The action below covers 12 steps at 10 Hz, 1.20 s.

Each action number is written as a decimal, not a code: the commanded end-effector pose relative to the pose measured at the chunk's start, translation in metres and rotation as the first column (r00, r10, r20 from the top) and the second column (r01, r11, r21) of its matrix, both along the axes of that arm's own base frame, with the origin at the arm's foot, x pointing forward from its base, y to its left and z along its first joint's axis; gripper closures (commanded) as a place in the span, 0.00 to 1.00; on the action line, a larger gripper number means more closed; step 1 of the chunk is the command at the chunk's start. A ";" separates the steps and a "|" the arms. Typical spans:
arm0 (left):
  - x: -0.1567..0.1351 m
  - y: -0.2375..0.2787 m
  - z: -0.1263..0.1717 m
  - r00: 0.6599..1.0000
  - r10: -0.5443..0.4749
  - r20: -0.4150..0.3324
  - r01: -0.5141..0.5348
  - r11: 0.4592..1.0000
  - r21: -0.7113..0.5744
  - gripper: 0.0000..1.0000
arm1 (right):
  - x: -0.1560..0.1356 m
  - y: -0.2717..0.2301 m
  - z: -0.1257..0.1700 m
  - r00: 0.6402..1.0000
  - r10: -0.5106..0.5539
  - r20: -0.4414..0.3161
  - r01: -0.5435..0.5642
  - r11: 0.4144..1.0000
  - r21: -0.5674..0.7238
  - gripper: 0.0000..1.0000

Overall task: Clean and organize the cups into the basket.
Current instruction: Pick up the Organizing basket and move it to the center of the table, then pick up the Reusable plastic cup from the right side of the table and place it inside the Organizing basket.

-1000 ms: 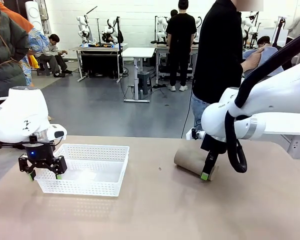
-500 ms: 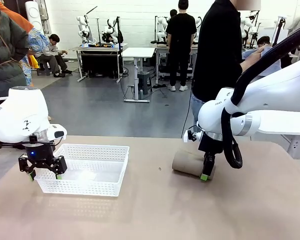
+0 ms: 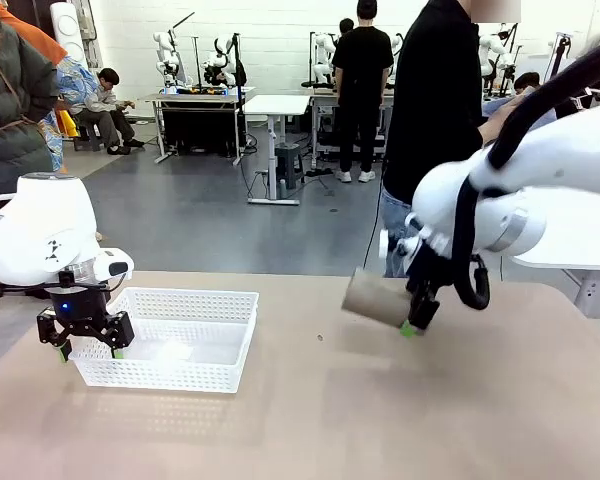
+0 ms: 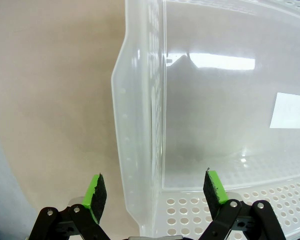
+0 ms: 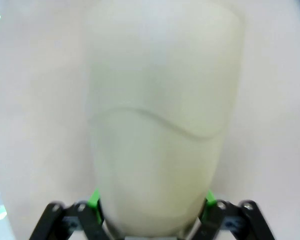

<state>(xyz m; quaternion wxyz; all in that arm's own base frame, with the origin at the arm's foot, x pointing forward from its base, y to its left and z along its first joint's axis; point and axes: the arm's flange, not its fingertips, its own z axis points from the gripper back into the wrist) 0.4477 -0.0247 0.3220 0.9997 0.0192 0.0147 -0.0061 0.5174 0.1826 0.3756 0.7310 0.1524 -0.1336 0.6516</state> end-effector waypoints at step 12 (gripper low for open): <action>0.000 0.001 0.000 1.000 0.001 -0.001 -0.001 1.000 0.001 0.00 | -0.130 -0.250 -0.004 0.949 0.061 0.308 -0.300 0.471 0.830 1.00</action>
